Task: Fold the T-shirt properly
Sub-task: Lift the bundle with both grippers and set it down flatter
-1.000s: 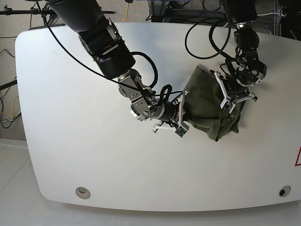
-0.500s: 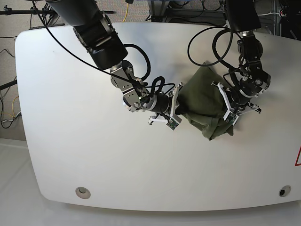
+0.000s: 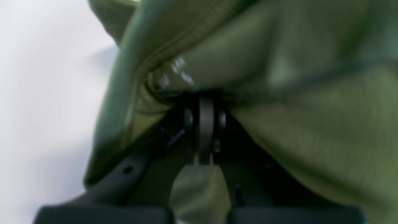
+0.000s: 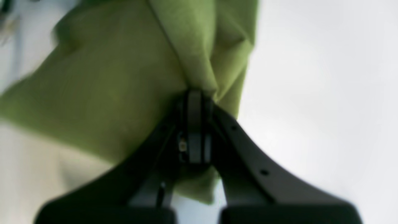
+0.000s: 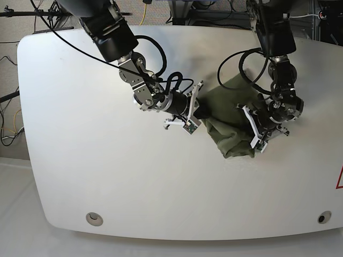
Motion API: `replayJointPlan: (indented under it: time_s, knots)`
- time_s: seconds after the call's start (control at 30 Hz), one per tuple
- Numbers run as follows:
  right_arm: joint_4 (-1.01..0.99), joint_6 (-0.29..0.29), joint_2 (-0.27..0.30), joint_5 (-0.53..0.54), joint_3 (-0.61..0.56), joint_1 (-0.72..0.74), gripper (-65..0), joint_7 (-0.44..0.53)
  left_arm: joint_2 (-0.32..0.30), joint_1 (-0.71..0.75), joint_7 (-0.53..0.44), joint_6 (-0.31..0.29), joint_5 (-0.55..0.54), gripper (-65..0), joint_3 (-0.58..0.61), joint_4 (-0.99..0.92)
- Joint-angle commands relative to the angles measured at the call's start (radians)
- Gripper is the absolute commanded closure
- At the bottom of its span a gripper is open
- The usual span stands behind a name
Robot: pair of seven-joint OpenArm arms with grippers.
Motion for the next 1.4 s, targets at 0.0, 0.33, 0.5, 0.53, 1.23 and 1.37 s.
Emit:
replayJointPlan:
  time_s: [0.0, 0.33, 0.5, 0.53, 1.23, 1.37]
  knots:
    - [0.03, -0.001, 0.03, -0.058, -0.005, -0.034, -0.6, -0.142, -0.002, -0.03, -0.026, 0.004, 0.009, 0.0, 0.002, -0.033]
    - [0.137, -0.001, 0.063, -0.058, -0.005, -0.132, -0.6, -0.147, 0.041, -0.025, -0.171, 0.004, 0.009, 0.0, 0.134, -0.109]
    - [0.164, -0.001, 0.063, -0.059, -0.005, -0.169, -0.6, -0.147, 0.072, -0.024, -0.177, 0.004, 0.011, 0.0, 0.199, -0.112]
    - [0.167, -0.001, 0.06, -0.059, -0.005, -0.175, -0.6, -0.147, 0.081, -0.024, -0.177, 0.004, 0.011, 0.0, 0.206, -0.112]
    - [0.182, 0.003, 0.063, -0.069, 0.158, -0.158, -0.6, -0.199, 0.058, 0.046, -0.174, 0.002, 0.011, 0.0, 0.212, 0.141]
    - [0.203, 0.003, 0.074, -0.069, 0.161, -0.157, -0.6, -0.211, 0.052, 0.047, -0.174, 0.002, 0.012, 0.0, 0.211, 0.179]
